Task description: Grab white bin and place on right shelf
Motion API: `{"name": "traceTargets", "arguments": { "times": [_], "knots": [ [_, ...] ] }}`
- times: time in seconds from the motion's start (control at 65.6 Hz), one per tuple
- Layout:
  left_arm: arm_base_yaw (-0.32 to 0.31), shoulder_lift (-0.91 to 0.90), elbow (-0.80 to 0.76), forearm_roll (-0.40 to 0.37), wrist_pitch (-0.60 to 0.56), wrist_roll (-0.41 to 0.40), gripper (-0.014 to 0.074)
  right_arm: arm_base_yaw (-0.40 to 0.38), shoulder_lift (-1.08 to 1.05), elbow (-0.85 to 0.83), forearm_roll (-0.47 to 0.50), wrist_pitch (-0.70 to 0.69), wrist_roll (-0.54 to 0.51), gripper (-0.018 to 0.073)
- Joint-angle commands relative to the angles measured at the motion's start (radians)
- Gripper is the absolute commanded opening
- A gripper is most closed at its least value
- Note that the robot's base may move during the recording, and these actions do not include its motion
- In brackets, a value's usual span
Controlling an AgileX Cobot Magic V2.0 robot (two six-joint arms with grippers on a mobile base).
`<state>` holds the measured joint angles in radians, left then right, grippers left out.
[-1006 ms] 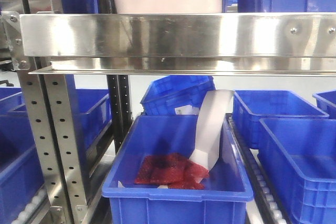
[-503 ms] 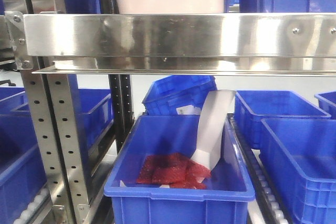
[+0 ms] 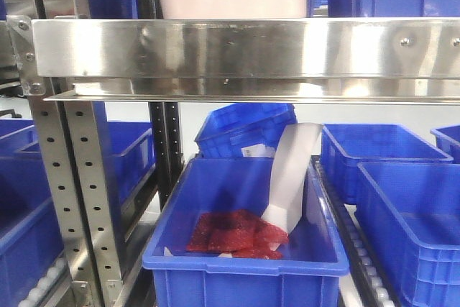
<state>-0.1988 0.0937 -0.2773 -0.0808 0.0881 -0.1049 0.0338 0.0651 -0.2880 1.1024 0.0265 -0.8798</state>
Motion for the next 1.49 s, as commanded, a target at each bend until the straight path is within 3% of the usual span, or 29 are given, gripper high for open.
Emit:
{"name": "traceTargets", "arguments": {
  "times": [0.0,0.198,0.244,0.289,0.366,0.518,0.594,0.762,0.899,1.204,1.341,1.478],
  "knots": [
    [-0.009,0.012,-0.025,0.000,-0.088,0.001,-0.0118,0.000,0.009,-0.028,0.003,-0.032,-0.003,0.0055],
    [-0.009,0.012,-0.025,0.000,-0.088,0.001,-0.0118,0.000,0.009,-0.025,-0.005,-0.060,-0.003,0.0055],
    [-0.009,0.012,-0.025,0.000,-0.088,0.001,-0.0118,0.000,0.009,-0.014,-0.055,-0.076,0.002,0.0055],
    [-0.009,0.012,-0.025,0.000,-0.088,0.001,-0.0118,0.000,0.009,-0.001,-0.169,-0.090,0.044,0.0055],
    [-0.009,0.012,-0.025,0.000,-0.088,0.001,-0.0118,0.000,0.009,0.037,-0.362,-0.114,0.222,0.0055],
    [-0.009,0.012,-0.025,0.000,-0.088,0.001,-0.0118,-0.007,0.007,0.147,-0.786,-0.184,0.713,0.0055],
    [-0.009,0.012,-0.025,0.000,-0.088,0.001,-0.0118,-0.009,-0.011,0.216,-0.911,-0.179,0.848,0.0055],
    [-0.009,0.012,-0.025,0.000,-0.088,0.001,-0.0118,-0.010,-0.098,0.318,-0.926,-0.167,0.864,0.0055],
    [-0.009,0.012,-0.024,0.000,-0.088,0.001,-0.0118,-0.034,-0.094,0.316,-1.029,-0.145,0.863,0.0055],
    [-0.009,0.012,-0.024,0.000,-0.088,0.001,-0.0118,-0.044,-0.094,0.316,-1.071,-0.134,0.864,0.0055],
    [-0.009,0.012,-0.024,0.000,-0.088,0.001,-0.0118,-0.044,-0.094,0.316,-1.076,-0.134,0.951,0.0055],
    [-0.009,0.012,-0.024,0.000,-0.088,0.001,-0.0118,-0.044,-0.094,0.316,-1.122,-0.090,0.958,0.0055]
  ]
}}
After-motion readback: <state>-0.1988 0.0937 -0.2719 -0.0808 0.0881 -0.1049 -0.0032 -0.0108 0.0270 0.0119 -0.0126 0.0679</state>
